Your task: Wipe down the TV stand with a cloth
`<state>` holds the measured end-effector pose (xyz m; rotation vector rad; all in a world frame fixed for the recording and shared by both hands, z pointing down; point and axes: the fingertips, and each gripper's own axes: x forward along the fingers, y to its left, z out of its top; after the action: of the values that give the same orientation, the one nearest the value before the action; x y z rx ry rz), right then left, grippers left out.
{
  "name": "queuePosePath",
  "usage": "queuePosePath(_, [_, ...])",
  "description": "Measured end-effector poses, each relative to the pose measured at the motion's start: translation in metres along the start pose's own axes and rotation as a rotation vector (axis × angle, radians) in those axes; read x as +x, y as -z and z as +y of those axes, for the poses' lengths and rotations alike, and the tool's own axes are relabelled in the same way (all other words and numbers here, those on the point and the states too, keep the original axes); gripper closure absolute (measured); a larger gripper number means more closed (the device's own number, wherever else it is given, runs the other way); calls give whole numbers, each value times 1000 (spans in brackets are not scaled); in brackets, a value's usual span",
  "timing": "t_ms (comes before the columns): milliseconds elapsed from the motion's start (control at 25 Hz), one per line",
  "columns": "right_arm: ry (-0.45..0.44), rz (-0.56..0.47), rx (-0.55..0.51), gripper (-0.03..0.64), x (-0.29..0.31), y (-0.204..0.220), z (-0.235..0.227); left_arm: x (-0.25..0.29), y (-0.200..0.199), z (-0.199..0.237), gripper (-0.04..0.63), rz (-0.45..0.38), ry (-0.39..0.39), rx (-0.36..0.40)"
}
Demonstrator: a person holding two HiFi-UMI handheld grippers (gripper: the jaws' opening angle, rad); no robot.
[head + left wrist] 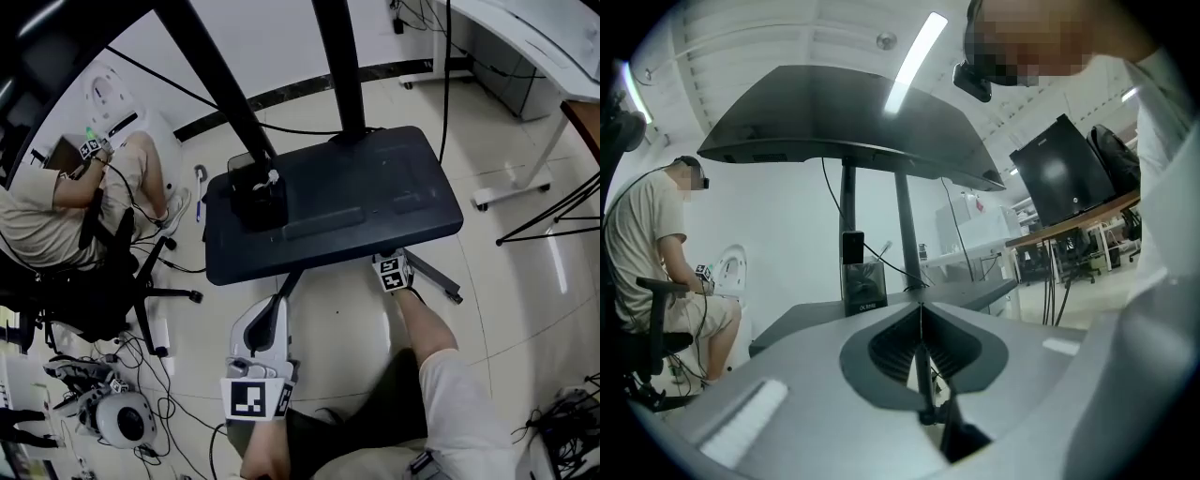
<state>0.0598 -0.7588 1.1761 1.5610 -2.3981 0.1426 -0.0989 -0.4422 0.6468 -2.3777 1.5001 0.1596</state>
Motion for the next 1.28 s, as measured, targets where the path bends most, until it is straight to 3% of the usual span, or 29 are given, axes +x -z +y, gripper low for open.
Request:
queuePosePath(120, [69,81,-14,565,-51,52,-35,-1,-2,2,474,-10,3,-11])
queuePosePath(320, [243,232,63,566,-201,174,-118,-1,-13,-3,474,-16,17,-31])
queuePosePath(440, [317,209,134,565,-249,183,-139,-2,-15,-11,472,-14,30,-32])
queuePosePath(520, [318,99,135,565,-266,132,-133,-6,-17,-9,472,-13,13,-38])
queuePosePath(600, [290,-73,71,565,-290,32,-107,-14,-19,-1,472,7,-15,-49])
queuePosePath(720, [202,-368,-36,565,-376,-189,-10,-29,-16,11,472,49,-41,-80])
queuePosePath(800, [118,-504,-74,565,-461,-333,72,-41,-11,9,472,57,-45,-91])
queuePosePath(880, [41,-657,-134,565,-527,-432,138,-55,-10,6,474,35,-61,-97])
queuePosePath(960, [-23,-820,-136,565,-564,-484,179,-78,-14,2,474,4,-73,-88])
queuePosePath(1040, [-45,-890,-120,565,-570,-501,197,-98,-17,-2,473,-3,-76,-80])
queuePosePath(1120, [-24,-835,-113,565,-553,-496,195,-100,-23,4,474,5,-75,-89])
queuePosePath(1280, [22,-602,-104,565,-514,-502,172,-79,-57,38,474,14,-109,-63])
